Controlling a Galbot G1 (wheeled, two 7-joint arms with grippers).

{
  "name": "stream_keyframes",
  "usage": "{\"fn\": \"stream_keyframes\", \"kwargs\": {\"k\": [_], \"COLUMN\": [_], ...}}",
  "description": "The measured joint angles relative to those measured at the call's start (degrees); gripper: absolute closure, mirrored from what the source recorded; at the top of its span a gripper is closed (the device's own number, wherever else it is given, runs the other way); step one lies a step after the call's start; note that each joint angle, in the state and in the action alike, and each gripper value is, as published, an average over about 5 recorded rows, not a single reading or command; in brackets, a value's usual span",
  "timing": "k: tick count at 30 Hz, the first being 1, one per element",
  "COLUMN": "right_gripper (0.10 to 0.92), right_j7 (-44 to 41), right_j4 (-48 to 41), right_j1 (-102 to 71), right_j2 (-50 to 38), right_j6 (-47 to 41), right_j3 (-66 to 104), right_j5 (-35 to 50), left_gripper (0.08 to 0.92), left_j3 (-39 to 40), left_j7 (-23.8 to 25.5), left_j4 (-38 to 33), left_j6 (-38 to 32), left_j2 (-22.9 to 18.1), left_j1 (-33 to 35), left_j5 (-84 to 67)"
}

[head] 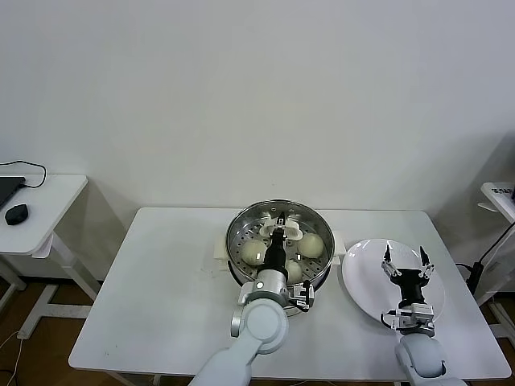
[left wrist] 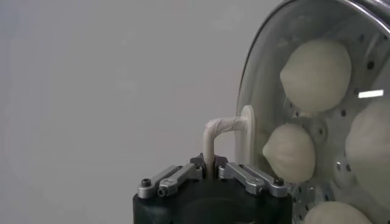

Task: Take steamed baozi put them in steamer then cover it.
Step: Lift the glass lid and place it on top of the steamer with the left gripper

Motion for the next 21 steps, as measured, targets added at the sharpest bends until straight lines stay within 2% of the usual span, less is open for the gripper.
{"fn": "stream_keyframes", "kwargs": {"k": [16, 21], "right_gripper": [0.203, 0.203], "right_j7": [0.09, 0.11], "right_j4": [-0.30, -0.30], "right_j1": [0.35, 0.37], "right_j2": [-0.19, -0.23], "right_j6": [0.04, 0.05], "right_j3": [0.06, 0.07], "right_j5": [0.14, 0.15], "left_gripper": [0.794, 0.671], "left_j3": [-0.55, -0.62], "left_j7": [0.43, 0.41], "left_j4": [0.34, 0.17], "left_j6": [-0.45, -0.42], "left_j2": [-0.03, -0.08], "left_j1": [-0.18, -0.11], "left_j5": [-0.09, -0.30]}}
